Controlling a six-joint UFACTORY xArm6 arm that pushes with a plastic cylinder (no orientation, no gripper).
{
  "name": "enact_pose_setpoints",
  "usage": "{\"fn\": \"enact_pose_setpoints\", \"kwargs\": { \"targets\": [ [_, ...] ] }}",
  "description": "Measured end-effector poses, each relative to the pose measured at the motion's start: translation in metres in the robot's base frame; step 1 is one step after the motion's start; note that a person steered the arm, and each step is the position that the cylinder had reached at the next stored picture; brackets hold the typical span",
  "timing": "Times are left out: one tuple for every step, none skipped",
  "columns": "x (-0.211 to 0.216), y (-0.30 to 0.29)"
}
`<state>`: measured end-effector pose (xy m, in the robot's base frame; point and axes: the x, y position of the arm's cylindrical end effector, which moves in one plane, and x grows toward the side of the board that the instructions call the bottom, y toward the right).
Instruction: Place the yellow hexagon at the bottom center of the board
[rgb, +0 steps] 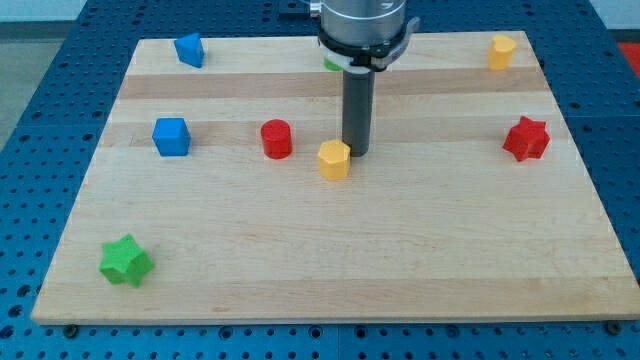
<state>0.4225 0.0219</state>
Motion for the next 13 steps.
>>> {"fn": "enact_pose_setpoints", "kwargs": {
  "targets": [
    [-0.009, -0.017],
    [-0.013, -0.031],
    [-0.007, -0.040],
    [0.009, -0.040],
    [0.031, -0.040],
    [0.051, -0.040],
    [0.052, -0.038],
    [0.048, -0.029],
    [0.049, -0.023],
    [0.066, -0.023],
    [0.085, -0.023],
    [0.106, -0.023],
    [0.121, -0.023]
  ]
}}
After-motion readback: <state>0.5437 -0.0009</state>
